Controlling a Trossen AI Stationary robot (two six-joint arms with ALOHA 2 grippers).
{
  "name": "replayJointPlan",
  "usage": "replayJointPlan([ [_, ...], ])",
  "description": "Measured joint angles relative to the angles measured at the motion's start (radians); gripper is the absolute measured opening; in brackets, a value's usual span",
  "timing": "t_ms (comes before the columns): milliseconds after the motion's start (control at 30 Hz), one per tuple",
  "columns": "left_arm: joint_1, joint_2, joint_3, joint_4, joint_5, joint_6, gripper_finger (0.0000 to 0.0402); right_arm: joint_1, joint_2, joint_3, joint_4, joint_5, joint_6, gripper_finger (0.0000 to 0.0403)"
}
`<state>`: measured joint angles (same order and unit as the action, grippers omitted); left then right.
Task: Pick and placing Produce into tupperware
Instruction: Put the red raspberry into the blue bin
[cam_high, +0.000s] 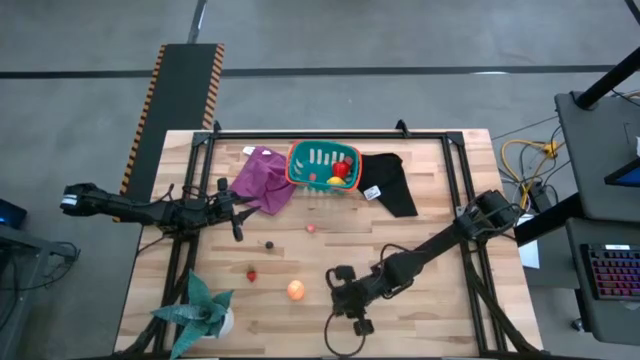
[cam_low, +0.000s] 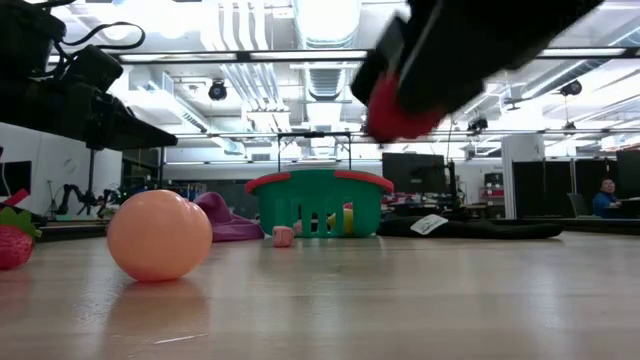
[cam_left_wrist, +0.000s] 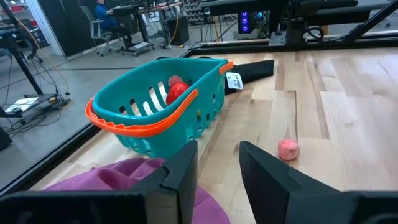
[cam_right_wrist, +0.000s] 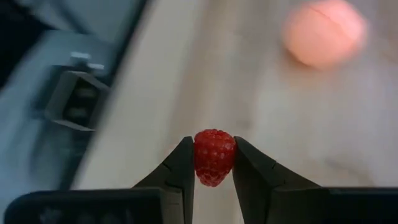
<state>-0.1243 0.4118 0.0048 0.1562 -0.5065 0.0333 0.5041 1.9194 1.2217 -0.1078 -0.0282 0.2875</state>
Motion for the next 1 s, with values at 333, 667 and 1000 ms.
replayJointPlan([
  [333,0.000,0.000,0.000,0.000,0.000,0.000,0.0105,0.000,-0.007,0.001,0.219,-0.257,-0.097,0.0073],
  [667,0.000,0.000,0.000,0.000,0.000,0.000,0.0105,-0.007,-0.012,0.001,0.202,-0.207,-0.091,0.0074],
  [1000,0.000,0.000,0.000,0.000,0.000,0.000,0.0105,-0.009,-0.016,0.001,-0.074,0.303,0.033,0.0073],
])
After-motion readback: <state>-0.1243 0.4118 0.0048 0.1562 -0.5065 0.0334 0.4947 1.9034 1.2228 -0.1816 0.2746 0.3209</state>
